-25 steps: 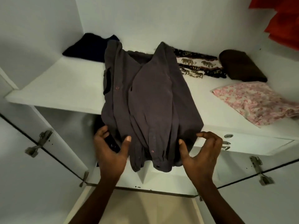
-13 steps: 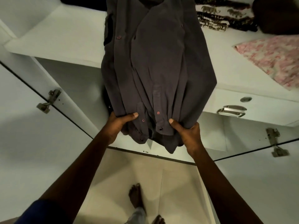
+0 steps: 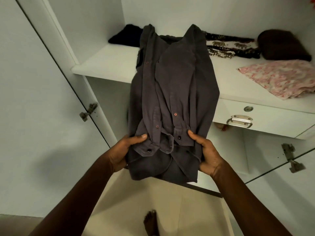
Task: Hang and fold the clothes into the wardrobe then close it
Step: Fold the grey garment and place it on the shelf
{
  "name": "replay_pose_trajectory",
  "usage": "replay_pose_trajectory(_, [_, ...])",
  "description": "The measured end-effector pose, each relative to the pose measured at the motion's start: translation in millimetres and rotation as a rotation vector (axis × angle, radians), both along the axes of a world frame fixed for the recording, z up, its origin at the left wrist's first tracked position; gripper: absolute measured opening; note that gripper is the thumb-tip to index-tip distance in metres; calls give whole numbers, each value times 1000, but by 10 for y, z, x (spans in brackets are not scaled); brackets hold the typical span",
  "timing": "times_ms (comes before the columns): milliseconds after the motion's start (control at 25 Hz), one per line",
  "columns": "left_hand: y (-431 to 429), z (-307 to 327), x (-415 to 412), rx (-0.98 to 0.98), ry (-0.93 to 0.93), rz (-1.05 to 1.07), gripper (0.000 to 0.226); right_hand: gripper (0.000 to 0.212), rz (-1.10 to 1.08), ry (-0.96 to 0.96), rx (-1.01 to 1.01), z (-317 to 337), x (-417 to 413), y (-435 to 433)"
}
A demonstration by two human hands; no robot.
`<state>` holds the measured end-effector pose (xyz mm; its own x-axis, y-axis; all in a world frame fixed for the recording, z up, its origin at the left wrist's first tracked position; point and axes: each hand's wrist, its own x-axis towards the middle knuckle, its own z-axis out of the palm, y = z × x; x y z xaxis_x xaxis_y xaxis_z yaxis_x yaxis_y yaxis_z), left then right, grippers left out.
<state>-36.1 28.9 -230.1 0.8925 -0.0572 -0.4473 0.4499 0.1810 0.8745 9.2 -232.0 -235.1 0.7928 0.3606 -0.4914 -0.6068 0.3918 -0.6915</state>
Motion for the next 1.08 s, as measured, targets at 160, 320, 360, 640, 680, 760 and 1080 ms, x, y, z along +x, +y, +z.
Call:
replay_pose_trajectory(160, [21, 499, -201, 81, -47, 25, 45, 36, 21, -20, -122, 354, -100, -105])
replay_pose_trajectory(320, [15, 958, -167, 207, -122, 127, 68, 36, -20, -57, -192, 799, -60, -129])
replay_pose_trajectory(360, [13, 1053, -111, 226, -143, 158, 72, 36, -35, -88, -206, 910, -36, -118])
replay_pose_trajectory(640, [103, 1542, 664, 9, -235, 132, 26, 61, -196, -263, -216, 1583, 491, -125])
replay_pose_trajectory(680, [144, 1588, 843, -25, -221, 150, 26, 53, -181, -239, -217, 1672, 630, -93])
replay_pose_trajectory(760, [201, 1668, 1209, -129, -181, 158, 26, 37, -174, -171, -244, 1792, 956, 3])
replay_pose_trajectory(1080, [374, 1295, 2088, -735, -125, 252, 51, 41, -409, -156, 150, 1616, 1625, 395])
